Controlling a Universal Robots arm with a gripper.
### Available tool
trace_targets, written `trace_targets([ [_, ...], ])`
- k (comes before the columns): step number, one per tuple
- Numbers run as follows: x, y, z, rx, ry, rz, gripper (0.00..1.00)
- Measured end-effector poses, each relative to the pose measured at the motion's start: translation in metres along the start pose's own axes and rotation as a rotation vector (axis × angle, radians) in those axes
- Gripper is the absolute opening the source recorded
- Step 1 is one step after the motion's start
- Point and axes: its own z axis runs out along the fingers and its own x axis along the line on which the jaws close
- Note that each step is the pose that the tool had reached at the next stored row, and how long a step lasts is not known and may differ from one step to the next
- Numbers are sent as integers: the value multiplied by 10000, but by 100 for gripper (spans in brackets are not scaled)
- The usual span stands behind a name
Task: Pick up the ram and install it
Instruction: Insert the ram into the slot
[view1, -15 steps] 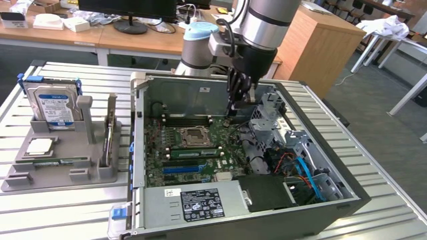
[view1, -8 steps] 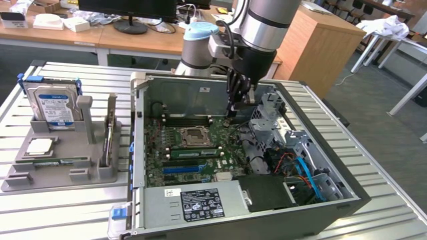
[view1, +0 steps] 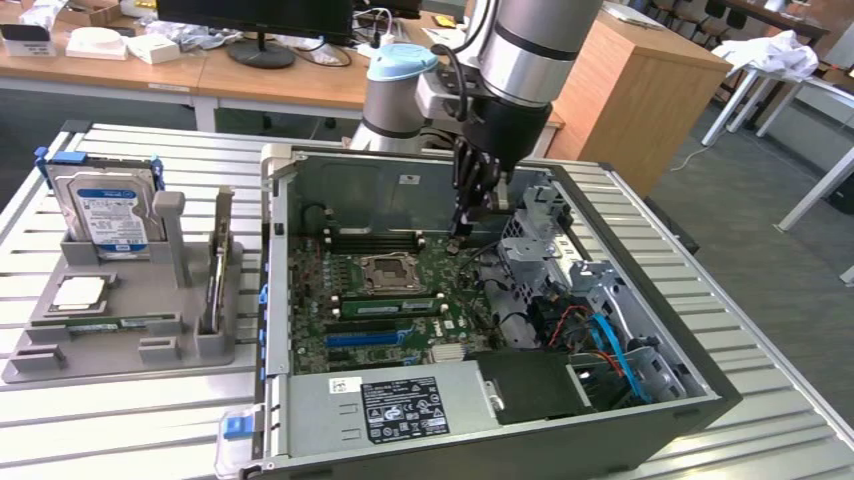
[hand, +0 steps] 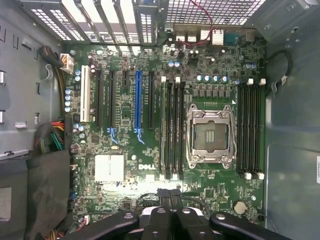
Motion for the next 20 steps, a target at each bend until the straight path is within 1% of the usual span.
trace_targets([
  [20, 4, -3, 123, 0, 0, 0, 10],
])
